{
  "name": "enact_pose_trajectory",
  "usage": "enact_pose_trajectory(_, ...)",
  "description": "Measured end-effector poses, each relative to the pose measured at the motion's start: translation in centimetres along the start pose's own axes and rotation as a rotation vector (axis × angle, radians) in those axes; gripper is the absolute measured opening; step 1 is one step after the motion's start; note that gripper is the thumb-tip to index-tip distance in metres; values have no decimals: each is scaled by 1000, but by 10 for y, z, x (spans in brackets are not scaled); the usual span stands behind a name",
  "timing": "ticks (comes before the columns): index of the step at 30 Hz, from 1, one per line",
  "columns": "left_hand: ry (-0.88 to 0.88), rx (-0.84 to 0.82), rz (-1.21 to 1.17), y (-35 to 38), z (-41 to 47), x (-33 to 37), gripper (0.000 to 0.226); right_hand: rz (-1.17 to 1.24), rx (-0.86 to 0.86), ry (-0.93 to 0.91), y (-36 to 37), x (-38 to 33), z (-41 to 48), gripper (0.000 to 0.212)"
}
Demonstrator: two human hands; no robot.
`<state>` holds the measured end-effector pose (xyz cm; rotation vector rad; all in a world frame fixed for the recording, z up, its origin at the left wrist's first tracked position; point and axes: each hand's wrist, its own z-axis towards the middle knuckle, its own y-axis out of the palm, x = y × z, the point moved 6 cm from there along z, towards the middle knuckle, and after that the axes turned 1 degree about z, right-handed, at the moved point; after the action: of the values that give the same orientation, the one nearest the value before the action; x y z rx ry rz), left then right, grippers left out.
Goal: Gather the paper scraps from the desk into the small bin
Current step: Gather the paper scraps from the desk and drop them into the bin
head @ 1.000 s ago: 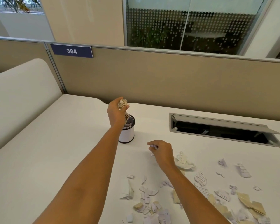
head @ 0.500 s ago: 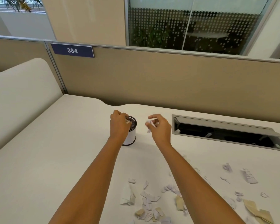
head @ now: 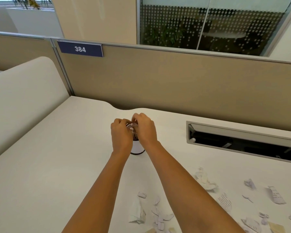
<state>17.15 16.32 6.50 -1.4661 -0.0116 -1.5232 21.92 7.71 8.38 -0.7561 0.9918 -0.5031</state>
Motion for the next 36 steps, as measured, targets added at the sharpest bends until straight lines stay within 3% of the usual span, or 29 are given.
enact_pose_trajectory(10, -171, -4, -62, 1, 7, -19, 31, -470, -453, -47, 25, -5, 12, 20)
enact_pose_trajectory(12, -187, 0, -78, 1, 8, -20, 30, -471, -562, 26, 32, -5, 15, 11)
enact_pose_trajectory(15, -208, -6, -87, 2, 7, -21, 28, -452, -777, 217, 45, -4, 12, 30)
enact_pose_trajectory(18, -215, -16, -102, 3, 5, -20, 28, -469, -850, 226, 50, -3, 14, 29)
enact_pose_trajectory(24, -215, -6, -100, 2, 7, -21, 26, -460, -916, 158, 41, -6, 9, 18)
enact_pose_trajectory(29, -220, -7, -102, 3, 6, -21, 26, -442, -776, 124, 19, -9, 3, 33)
enact_pose_trajectory(36, -233, -25, -104, 2, 7, -16, 28, -423, -667, 139, 12, -7, 3, 19)
